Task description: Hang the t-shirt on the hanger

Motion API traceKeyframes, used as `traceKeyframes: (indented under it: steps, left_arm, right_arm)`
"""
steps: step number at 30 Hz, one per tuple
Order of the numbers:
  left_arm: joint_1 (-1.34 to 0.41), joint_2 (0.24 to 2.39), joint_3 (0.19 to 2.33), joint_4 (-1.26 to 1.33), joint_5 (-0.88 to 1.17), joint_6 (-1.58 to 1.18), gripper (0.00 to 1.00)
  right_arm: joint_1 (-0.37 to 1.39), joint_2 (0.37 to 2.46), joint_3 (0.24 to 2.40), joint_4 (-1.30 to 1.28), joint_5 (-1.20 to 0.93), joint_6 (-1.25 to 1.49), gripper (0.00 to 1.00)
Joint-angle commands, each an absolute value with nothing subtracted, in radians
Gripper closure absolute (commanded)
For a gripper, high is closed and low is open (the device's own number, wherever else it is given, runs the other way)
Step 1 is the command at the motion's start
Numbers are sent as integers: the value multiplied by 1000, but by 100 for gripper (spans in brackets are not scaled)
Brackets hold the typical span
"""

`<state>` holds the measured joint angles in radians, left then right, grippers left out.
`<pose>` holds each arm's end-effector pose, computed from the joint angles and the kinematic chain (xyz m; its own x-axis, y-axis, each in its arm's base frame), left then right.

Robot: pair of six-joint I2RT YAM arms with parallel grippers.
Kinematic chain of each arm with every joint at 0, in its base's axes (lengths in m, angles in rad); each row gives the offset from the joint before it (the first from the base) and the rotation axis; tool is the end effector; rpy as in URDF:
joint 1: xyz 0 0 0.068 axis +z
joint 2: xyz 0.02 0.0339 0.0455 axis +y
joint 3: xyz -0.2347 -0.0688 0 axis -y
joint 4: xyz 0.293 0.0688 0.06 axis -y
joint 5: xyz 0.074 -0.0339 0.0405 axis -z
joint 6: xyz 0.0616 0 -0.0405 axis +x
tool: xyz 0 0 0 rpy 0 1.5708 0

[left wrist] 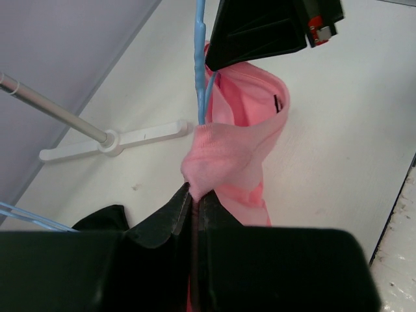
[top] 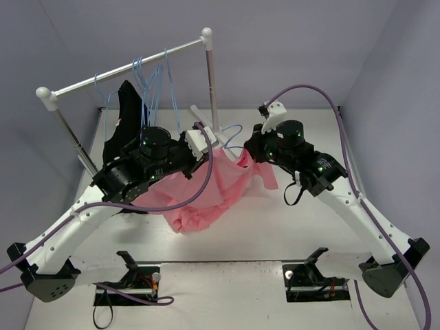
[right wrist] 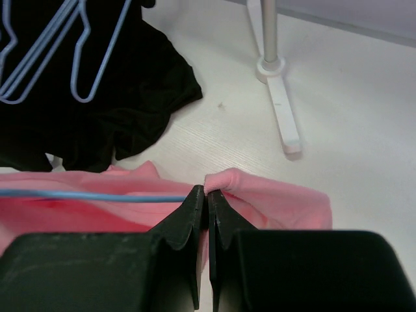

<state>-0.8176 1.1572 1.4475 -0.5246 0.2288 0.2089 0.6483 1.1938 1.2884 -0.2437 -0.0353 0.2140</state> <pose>0.2084 -0.2427 0.4387 0.0233 0.2705 -0.9625 0.8756 0.4591 0.1502 0.2806 0.2153 0.3990 -0.2498 0.0770 -0.9652 -0.5917 0.7769 0.2151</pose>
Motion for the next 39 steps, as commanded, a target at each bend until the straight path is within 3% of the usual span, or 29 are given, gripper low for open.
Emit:
traceKeyframes:
  steps: [1,19,31,39]
  left_arm:
    - [-797,1136,1476,-372,260,216,100]
    - [-666,981,1109,125,524,-5,100]
    - [-640,971,992,334,537,-108,100]
    - [-633,985,951,429,552,-174,100]
  right_arm:
    - [678,1177,1376,-202,-81,180,100]
    - [689,1153,1331,-225,-103,155,100]
    - [689,1199,1347,-235,-152,113,100]
    - [686,1200,1352,-243,-121,81,83]
